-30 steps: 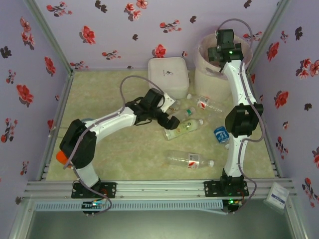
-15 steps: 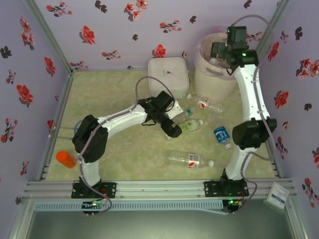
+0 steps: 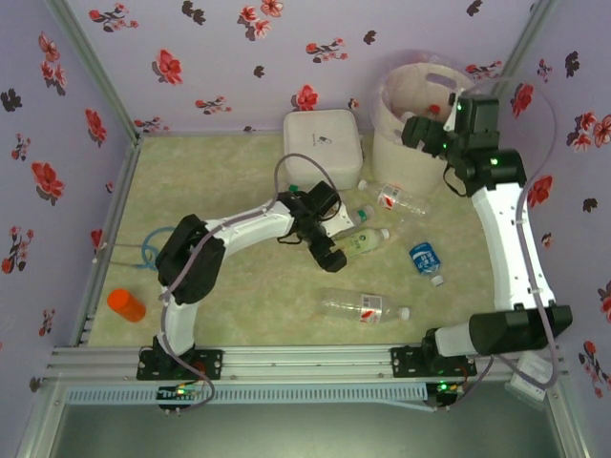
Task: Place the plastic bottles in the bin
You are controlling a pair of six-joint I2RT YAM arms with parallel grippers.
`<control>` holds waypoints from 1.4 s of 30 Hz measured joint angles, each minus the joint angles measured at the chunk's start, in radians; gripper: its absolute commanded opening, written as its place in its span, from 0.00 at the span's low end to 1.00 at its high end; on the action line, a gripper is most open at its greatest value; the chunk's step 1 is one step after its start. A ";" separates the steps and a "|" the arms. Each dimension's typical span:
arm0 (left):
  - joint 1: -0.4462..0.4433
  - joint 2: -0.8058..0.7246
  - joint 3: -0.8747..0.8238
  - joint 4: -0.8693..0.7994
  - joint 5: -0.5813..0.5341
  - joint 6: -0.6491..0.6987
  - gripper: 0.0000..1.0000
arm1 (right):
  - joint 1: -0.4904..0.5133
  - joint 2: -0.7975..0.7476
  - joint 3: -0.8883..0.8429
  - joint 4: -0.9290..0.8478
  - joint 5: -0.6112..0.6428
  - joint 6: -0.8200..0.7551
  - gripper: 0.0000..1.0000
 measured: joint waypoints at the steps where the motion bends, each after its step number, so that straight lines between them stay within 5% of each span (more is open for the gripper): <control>1: -0.001 0.012 0.000 -0.006 -0.010 0.006 0.97 | 0.000 -0.029 -0.039 0.003 -0.015 0.016 0.99; 9: -0.003 0.039 0.001 -0.023 -0.035 0.034 0.61 | 0.000 -0.235 -0.269 0.047 -0.090 0.121 0.99; 12: -0.003 0.039 0.004 -0.021 -0.032 0.040 0.56 | 0.000 -0.299 -0.367 0.066 -0.103 0.174 0.99; 18: 0.009 0.002 -0.016 -0.011 -0.005 0.039 0.53 | 0.000 -0.333 -0.461 0.109 -0.140 0.262 0.98; 25: 0.099 -0.207 -0.121 0.113 0.064 -0.043 0.53 | 0.003 -0.325 -0.545 0.328 -0.298 0.398 0.97; 37: 0.152 -0.291 -0.161 0.327 0.146 -0.158 0.54 | 0.152 -0.066 -0.557 0.568 -0.422 0.423 0.99; 42: 0.152 -0.291 -0.165 0.333 0.153 -0.158 0.54 | 0.152 -0.019 -0.556 0.626 -0.421 0.406 0.87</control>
